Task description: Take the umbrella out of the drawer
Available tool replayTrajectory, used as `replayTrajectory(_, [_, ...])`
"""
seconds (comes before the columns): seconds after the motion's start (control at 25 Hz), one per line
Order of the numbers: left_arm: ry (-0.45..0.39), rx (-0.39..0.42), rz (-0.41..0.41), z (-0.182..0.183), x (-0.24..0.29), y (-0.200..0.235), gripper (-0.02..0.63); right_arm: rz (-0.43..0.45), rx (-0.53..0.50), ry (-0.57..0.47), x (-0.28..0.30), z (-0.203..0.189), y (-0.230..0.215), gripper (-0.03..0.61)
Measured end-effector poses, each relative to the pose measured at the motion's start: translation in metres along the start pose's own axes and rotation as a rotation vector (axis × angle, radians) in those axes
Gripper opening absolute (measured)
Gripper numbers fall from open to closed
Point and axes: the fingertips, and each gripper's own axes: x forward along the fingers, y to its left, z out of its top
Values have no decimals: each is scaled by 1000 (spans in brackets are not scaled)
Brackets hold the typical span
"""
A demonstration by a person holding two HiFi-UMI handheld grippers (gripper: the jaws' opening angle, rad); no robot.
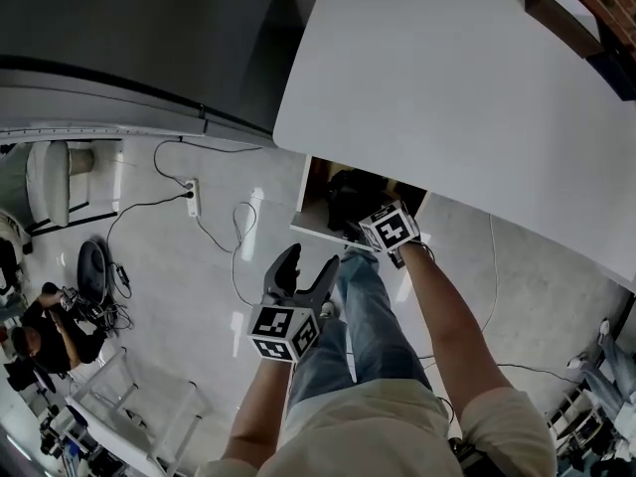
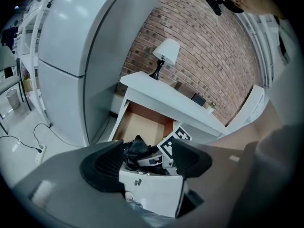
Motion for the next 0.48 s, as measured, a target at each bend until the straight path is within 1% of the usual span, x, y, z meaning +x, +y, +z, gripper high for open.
replayTrajectory(0.28, [16, -18, 11, -5, 10, 9, 304, 42, 42, 176, 28, -17, -8, 391])
replayTrajectory(0.48, [20, -31, 20, -9, 7, 13, 304, 65, 36, 227, 34, -23, -6, 391])
